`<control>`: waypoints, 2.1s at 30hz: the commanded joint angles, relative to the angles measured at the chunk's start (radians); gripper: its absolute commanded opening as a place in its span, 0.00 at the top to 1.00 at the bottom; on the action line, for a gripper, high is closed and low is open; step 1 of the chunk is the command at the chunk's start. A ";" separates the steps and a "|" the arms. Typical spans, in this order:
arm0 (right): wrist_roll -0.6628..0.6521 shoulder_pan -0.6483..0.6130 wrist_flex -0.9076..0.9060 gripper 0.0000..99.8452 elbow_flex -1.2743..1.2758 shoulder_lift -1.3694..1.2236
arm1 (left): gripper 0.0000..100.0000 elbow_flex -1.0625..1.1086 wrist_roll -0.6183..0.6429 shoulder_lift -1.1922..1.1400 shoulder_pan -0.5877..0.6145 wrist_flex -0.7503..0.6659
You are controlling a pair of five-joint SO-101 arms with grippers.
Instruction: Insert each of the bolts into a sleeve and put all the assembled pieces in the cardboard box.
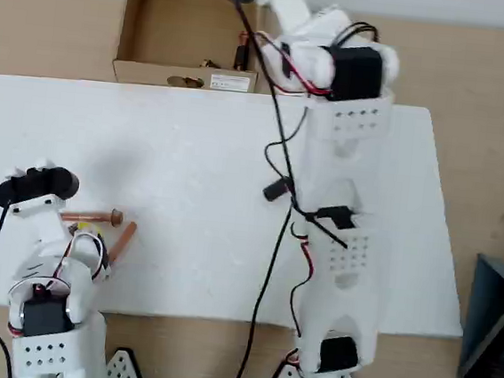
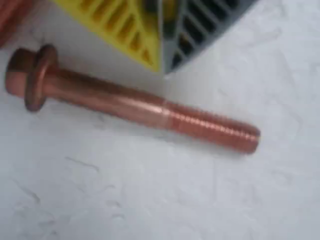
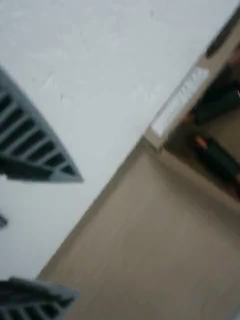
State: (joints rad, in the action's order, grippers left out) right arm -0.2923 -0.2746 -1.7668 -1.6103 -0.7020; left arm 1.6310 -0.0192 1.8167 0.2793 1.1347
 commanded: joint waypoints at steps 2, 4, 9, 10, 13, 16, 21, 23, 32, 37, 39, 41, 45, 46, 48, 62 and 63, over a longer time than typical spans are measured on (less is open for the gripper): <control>0.002 0.059 -0.023 0.84 0.120 0.168 | 1.00 -0.011 -0.005 0.008 0.000 -0.011; 0.014 0.077 -0.023 0.84 0.231 0.249 | 1.00 -0.011 -0.006 0.008 0.000 -0.011; 0.114 0.090 -0.023 0.84 0.607 0.498 | 1.00 -0.011 -0.006 0.008 0.000 -0.011; 0.129 0.087 -0.021 0.84 0.697 0.552 | 1.00 -0.011 -0.005 0.008 0.000 -0.011; 0.195 0.082 -0.021 0.84 0.943 0.700 | 1.00 -0.011 -0.003 0.008 0.000 -0.011; 0.288 0.082 -0.021 0.84 1.148 0.820 | 1.00 -0.009 -0.003 0.008 0.000 -0.011; 0.516 0.082 -0.020 0.84 1.395 0.941 | 1.00 -0.009 -0.003 0.008 0.000 -0.011; 0.623 0.082 -0.017 0.84 1.469 0.955 | 1.00 -0.008 -0.003 0.008 0.000 -0.009; 0.902 0.062 0.120 0.83 1.732 0.954 | 1.00 -0.008 -0.003 0.008 0.000 -0.009; 0.907 -0.038 0.201 0.83 1.837 0.943 | 1.00 -0.008 -0.003 0.008 0.000 -0.009; 0.931 -0.073 0.216 0.83 1.853 0.914 | 1.00 -0.008 -0.003 0.008 0.000 -0.009; 0.971 -0.088 0.230 0.83 1.847 0.871 | 1.00 -0.008 -0.003 0.008 0.000 -0.009; 1.017 -0.096 0.232 0.83 1.768 0.748 | 1.00 -0.006 -0.003 0.008 0.000 -0.009; 1.022 -0.096 0.230 0.82 1.739 0.716 | 1.00 -0.006 -0.003 0.008 0.000 -0.009; 1.034 -0.097 0.227 0.79 1.675 0.656 | 1.00 -0.006 -0.003 0.008 0.000 -0.009; 1.033 -0.099 0.232 0.73 1.429 0.375 | 1.00 -0.006 -0.003 0.008 0.000 -0.009; 1.033 -0.099 0.233 0.73 1.423 0.360 | 1.00 -0.006 -0.003 0.008 0.000 -0.009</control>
State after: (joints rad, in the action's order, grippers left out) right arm 0.7311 -0.3606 -1.5474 -0.1327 -0.3245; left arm 1.6310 -0.0192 1.8167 0.2793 1.1347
